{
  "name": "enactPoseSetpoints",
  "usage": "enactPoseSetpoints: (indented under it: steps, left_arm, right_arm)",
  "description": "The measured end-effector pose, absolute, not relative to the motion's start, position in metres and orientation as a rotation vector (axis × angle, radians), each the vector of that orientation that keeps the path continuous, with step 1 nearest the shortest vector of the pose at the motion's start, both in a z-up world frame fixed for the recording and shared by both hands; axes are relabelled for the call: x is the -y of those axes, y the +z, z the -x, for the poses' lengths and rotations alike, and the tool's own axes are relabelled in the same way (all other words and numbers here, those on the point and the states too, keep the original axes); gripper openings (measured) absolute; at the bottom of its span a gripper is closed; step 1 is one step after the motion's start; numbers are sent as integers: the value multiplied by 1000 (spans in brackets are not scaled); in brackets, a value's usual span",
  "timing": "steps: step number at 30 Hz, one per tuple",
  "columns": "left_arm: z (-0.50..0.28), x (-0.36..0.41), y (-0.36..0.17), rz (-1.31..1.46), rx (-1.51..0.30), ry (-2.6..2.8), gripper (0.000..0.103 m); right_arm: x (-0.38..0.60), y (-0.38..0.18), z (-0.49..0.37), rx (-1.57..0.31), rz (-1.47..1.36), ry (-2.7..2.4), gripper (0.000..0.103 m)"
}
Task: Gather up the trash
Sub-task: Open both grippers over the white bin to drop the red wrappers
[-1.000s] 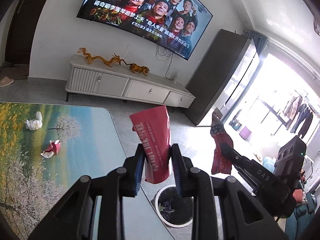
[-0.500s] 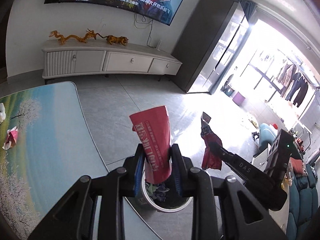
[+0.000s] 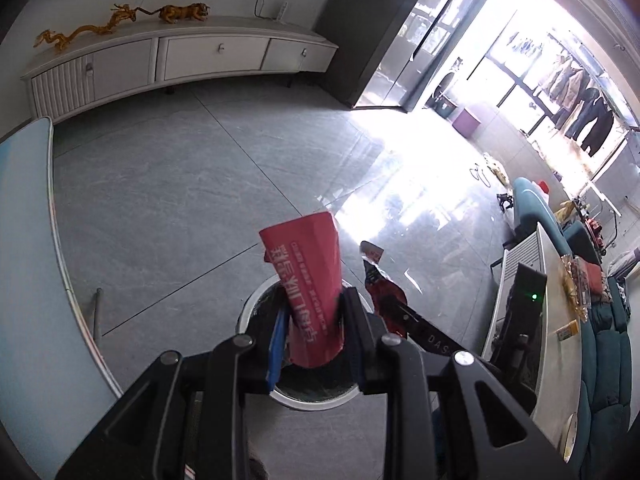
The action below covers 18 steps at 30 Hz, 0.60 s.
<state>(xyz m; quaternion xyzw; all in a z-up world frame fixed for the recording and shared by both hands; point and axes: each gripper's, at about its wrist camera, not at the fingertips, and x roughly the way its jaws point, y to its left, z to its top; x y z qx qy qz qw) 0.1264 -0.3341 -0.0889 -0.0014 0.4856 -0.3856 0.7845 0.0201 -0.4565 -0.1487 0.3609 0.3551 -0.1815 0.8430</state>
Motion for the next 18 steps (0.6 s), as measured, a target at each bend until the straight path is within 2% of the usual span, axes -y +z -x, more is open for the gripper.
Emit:
enactPoseSetpoints:
  steps: [8, 10, 12, 18]
  left_arm:
    - [-141, 385, -133, -17, -1163, -887, 32]
    - [-143, 394, -139, -13, -1184, -901, 36]
    - [-144, 401, -145, -19, -1198, -908, 41]
    - [-142, 402, -152, -24, -1209, -916, 42]
  right_arm:
    - [483, -196, -21, -852, -844, -443, 9]
    - [486, -200, -21, -865, -851, -457, 14]
    - [491, -204, -19, -867, -863, -467, 33]
    - [494, -206, -18, -868, -875, -482, 35]
